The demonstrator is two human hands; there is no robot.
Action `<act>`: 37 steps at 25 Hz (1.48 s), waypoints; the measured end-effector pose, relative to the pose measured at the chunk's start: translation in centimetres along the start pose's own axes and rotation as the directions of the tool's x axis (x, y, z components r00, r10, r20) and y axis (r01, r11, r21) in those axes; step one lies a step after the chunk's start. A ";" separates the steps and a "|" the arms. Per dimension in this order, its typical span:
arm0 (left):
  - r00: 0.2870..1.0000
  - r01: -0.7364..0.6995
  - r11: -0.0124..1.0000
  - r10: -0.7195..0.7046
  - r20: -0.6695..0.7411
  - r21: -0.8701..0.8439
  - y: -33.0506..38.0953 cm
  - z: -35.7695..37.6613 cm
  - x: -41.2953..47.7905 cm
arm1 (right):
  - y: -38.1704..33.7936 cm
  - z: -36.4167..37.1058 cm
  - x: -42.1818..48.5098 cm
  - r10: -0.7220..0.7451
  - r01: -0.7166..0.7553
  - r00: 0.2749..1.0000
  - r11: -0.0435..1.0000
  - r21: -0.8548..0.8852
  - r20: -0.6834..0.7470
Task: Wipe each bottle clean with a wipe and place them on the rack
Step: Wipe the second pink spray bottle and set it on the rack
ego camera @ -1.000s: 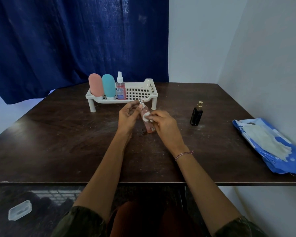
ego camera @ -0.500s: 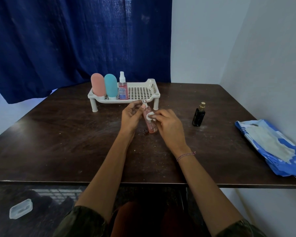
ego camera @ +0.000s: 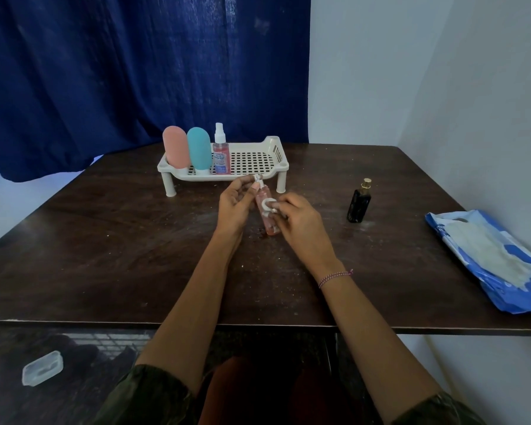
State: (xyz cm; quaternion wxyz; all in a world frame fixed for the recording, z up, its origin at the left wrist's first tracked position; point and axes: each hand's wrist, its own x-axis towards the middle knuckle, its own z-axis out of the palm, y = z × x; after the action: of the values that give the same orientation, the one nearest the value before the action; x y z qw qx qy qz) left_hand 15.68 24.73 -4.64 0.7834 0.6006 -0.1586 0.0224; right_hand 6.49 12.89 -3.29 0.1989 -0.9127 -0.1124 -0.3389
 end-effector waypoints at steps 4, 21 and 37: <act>0.999 0.018 1.000 -0.017 -0.027 0.007 -0.3 -0.2 0.1 | -0.1 0.0 -0.4 -0.040 0.041 0.995 0.999 -0.002 0.091; 0.996 0.071 0.997 -0.071 -0.051 0.004 0.1 0.1 -0.2 | 0.1 -0.6 -0.8 0.043 -0.041 0.993 0.999 -0.024 0.109; 0.982 0.161 0.987 -0.158 -0.108 0.024 0.5 0.1 -0.3 | 0.5 0.1 -0.8 0.093 -0.093 0.977 0.996 -0.010 0.191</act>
State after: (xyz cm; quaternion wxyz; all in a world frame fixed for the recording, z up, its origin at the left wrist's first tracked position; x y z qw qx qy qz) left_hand 15.24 24.82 -4.22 0.7800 0.6221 -0.0681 -0.0061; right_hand 6.15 12.43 -4.08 0.2025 -0.9453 -0.0880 -0.2400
